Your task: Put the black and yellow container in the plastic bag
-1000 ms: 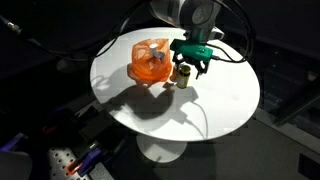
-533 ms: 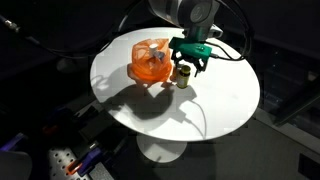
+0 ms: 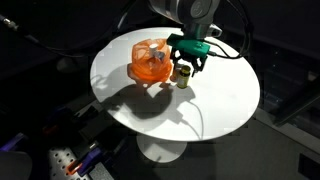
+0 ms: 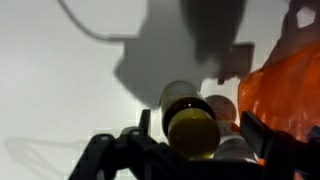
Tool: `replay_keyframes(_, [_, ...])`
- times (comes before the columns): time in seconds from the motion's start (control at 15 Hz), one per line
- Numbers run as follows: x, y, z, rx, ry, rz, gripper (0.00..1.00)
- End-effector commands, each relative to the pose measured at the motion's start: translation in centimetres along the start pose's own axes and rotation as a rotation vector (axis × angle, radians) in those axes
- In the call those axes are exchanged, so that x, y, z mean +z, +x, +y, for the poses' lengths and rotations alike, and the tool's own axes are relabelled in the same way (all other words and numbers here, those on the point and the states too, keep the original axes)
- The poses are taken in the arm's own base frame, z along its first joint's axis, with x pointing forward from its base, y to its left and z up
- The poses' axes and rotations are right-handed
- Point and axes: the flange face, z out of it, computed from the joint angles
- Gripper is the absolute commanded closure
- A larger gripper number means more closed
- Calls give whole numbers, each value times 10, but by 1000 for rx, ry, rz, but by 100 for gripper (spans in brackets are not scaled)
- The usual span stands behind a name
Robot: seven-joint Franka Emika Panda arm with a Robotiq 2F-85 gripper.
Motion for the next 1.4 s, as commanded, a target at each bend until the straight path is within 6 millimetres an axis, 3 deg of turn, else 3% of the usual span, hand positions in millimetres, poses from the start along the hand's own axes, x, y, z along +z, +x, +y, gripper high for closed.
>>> replay_keyframes(0.0, [-17, -7, 0, 41, -6, -15, 41])
replay_keyframes(0.33, [-24, -7, 2, 68, -23, -14, 80])
replay_keyframes(0.6, [-39, -10, -13, 47, -41, -15, 80])
replay_keyframes(1.33, [-120, -20, -79, 29, -134, 69, 80])
